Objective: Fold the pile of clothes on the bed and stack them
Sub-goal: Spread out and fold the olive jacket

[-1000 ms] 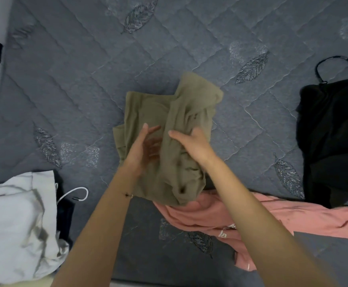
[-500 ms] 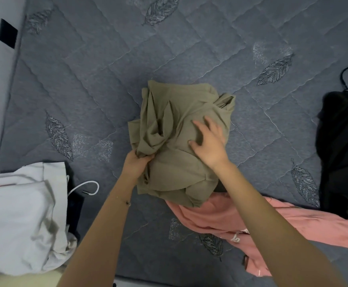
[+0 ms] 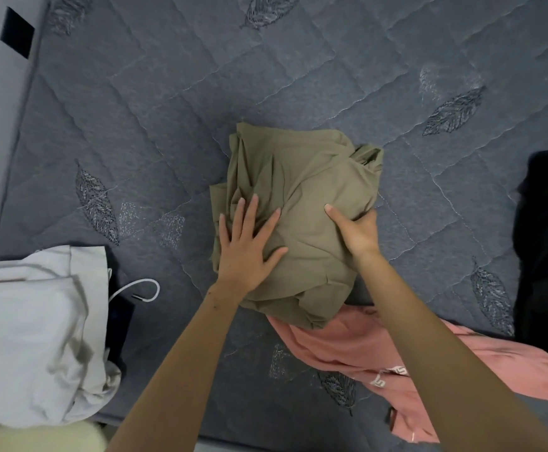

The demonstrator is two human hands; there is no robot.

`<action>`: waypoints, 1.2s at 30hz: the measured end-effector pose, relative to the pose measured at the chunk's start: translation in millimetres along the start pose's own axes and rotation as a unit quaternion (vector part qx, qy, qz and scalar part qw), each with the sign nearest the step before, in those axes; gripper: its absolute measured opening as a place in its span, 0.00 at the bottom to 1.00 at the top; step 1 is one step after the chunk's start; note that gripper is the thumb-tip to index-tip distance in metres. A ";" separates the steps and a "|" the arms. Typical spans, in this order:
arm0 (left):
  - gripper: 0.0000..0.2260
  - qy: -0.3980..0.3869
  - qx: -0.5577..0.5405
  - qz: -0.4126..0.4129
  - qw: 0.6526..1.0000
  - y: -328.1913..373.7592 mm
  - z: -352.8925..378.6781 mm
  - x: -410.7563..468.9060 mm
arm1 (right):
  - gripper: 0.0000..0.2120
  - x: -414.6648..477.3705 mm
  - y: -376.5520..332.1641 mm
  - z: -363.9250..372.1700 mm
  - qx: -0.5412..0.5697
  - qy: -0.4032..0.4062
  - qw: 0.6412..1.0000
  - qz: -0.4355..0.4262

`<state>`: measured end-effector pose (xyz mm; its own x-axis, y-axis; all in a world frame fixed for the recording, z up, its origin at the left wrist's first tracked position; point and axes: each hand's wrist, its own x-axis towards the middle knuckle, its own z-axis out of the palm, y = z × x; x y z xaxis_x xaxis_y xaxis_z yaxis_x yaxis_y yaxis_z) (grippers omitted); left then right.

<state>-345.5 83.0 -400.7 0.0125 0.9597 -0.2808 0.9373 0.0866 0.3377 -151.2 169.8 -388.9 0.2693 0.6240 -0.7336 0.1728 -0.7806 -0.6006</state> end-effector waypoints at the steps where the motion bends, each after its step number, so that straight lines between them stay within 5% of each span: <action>1: 0.33 -0.046 0.016 -0.016 0.999 -2.6 5.8 1.1 | 0.41 -0.2 0.0 -0.5 0.005 -0.013 1.000 0.013; 5: 0.40 -0.084 0.045 -0.084 0.992 -14.2 17.3 2.4 | 0.37 -0.9 -1.2 -2.5 0.008 -0.044 0.999 0.001; 9: 0.44 0.021 -0.058 -0.194 0.979 -1.5 13.0 -12.3 | 0.28 -11.0 -3.8 -2.6 0.084 -0.048 0.995 0.008; 12: 0.49 0.077 -0.199 -0.359 0.909 11.1 10.2 -32.4 | 0.20 -27.6 -1.9 -2.2 0.146 -0.038 0.988 0.033; 15: 0.49 0.065 -0.337 -0.514 0.786 14.9 6.6 -45.6 | 0.17 -49.1 8.4 -2.6 0.185 -0.020 0.981 0.061; 19: 0.28 0.086 -0.482 -0.492 0.720 12.4 -1.4 -55.7 | 0.20 -72.9 27.6 -4.6 0.186 -0.007 0.974 0.129; 24: 0.09 0.202 -0.412 -0.347 0.818 -8.2 -33.6 -53.0 | 0.22 -91.2 40.3 -11.6 0.079 -0.160 0.957 0.228; 27: 0.08 0.243 -0.379 -0.248 0.858 -24.2 -49.6 -44.4 | 0.29 -83.9 44.3 -16.4 0.089 -0.116 0.970 0.193; 31: 0.21 0.226 -0.388 -0.224 0.865 -33.0 -55.1 -38.6 | 0.54 -68.5 42.3 -20.9 -0.070 0.095 0.992 -0.054; 34: 0.41 0.178 -0.358 -0.323 0.858 -37.4 -39.0 -47.3 | 0.61 -53.0 33.8 -15.1 -0.219 0.078 0.956 -0.181; 36: 0.48 0.128 -0.396 -0.426 0.803 -41.2 -27.2 -57.8 | 0.61 -35.9 28.9 -8.9 -0.293 0.030 0.938 -0.181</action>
<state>-394.3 31.2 -374.0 -0.6827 0.4762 -0.5542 0.0502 0.7872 0.6147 -147.5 124.5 -377.1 0.1424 0.8631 -0.4845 0.7507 -0.4132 -0.5155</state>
